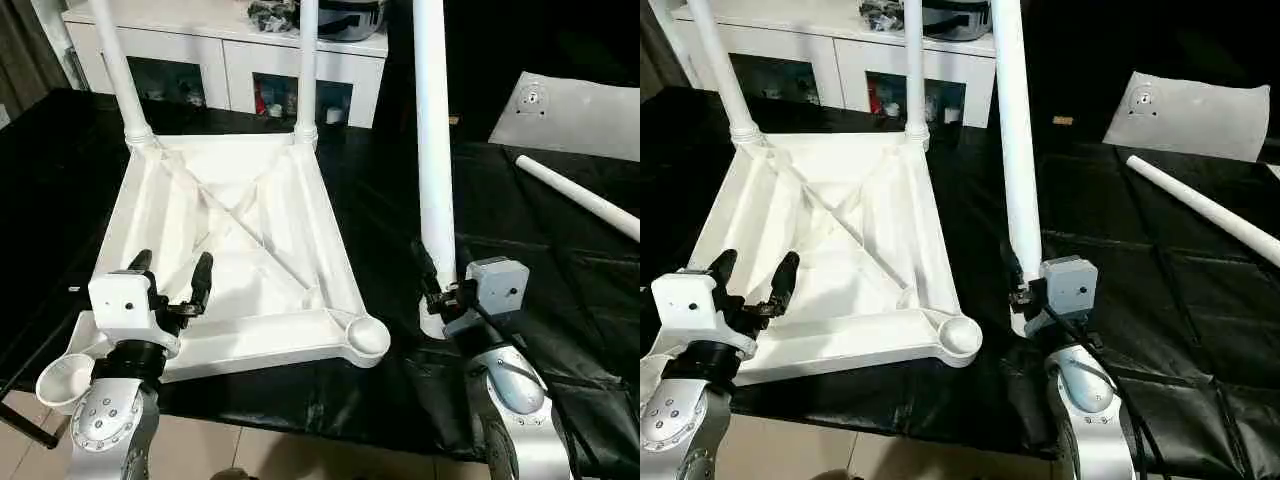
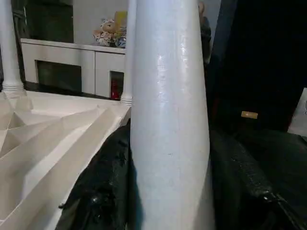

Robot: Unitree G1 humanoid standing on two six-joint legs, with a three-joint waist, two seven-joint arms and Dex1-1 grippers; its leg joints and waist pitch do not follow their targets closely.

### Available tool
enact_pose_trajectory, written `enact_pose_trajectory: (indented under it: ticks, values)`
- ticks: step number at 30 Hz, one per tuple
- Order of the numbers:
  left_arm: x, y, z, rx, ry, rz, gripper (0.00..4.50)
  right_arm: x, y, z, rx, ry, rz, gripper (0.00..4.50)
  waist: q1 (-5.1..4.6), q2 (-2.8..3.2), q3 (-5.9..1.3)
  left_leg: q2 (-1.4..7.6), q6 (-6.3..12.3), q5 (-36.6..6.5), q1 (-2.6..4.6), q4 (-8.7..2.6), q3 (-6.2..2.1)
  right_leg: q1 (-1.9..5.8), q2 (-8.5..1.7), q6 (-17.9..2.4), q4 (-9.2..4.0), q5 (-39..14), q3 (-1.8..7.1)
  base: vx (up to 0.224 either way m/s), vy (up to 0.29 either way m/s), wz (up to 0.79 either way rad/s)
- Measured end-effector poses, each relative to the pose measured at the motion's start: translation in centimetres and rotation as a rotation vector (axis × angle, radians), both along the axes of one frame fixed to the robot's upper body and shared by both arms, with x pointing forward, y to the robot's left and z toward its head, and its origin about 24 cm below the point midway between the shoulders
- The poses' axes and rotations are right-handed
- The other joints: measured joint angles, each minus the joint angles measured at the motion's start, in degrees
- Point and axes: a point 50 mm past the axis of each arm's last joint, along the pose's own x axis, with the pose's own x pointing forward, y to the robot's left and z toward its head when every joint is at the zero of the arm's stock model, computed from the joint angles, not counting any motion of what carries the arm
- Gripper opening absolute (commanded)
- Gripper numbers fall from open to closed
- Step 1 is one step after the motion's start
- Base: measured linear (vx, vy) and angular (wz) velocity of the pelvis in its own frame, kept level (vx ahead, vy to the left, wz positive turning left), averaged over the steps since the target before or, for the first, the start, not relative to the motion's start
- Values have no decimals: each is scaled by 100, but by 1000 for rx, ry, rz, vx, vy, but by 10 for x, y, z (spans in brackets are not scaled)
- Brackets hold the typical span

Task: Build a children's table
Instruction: Pick table leg

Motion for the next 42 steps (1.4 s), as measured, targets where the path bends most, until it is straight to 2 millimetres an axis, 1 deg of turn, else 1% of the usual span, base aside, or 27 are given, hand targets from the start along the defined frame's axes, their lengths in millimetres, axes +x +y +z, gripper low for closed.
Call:
enact_pose_trajectory:
  ticks: [42]
  values:
    - [0, 0, 0, 0, 0, 0, 409, 0, 0, 0, 0, 0, 0, 185, 0, 0, 0, 0, 0, 0, 0, 0, 0, 0, 0, 0, 0, 0, 0, 0, 0, 0]
